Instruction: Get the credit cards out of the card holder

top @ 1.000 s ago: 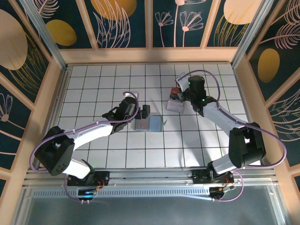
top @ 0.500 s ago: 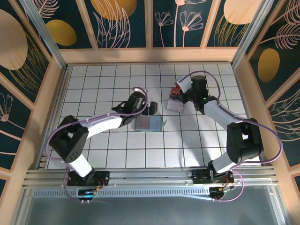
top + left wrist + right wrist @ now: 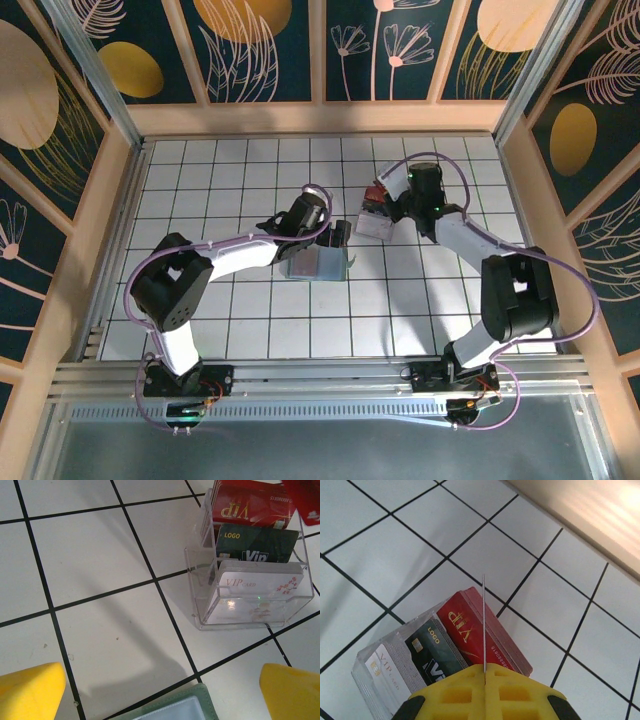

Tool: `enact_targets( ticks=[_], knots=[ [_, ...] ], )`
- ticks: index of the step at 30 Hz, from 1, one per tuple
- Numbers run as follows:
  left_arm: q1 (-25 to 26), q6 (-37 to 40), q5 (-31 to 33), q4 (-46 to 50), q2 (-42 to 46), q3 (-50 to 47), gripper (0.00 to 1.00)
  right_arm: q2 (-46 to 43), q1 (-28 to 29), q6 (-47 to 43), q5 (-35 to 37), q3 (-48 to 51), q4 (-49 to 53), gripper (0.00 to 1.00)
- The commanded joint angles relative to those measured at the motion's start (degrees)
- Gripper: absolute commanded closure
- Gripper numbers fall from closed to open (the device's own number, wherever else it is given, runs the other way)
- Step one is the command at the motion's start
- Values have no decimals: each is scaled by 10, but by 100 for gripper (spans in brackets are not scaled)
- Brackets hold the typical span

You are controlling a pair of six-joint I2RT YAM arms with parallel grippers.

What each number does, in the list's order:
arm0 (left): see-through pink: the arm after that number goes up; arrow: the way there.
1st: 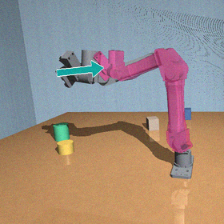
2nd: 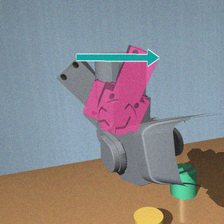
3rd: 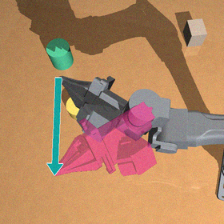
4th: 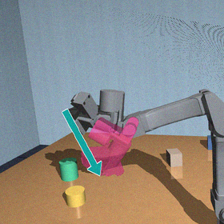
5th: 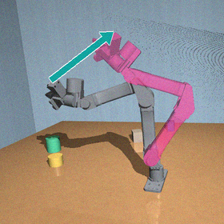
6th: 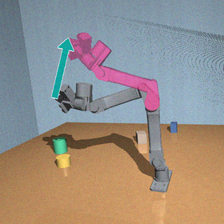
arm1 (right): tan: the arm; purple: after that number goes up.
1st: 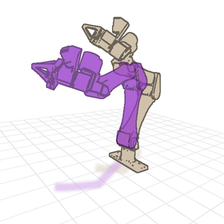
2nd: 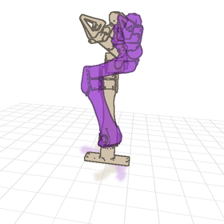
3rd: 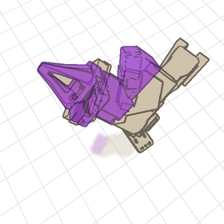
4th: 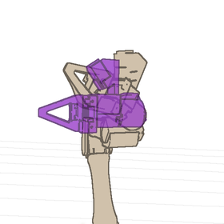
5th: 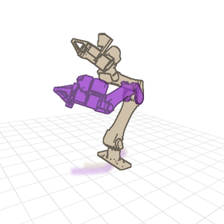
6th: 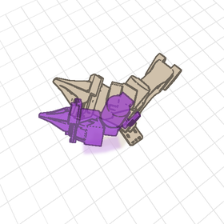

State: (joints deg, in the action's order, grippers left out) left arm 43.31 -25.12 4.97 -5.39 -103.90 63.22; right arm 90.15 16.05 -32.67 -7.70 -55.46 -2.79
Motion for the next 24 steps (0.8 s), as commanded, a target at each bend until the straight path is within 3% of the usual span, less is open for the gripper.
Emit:
enact_targets(
  ticks=[1,24],
  knots=[
    [2,-7,8,-4,1,-2,1,15,-4,-20,-3,-7,-17,100],
    [2,-4,41,5,23,-14,1,17,-6,-47,-11,-28,-7,100]
  ],
)
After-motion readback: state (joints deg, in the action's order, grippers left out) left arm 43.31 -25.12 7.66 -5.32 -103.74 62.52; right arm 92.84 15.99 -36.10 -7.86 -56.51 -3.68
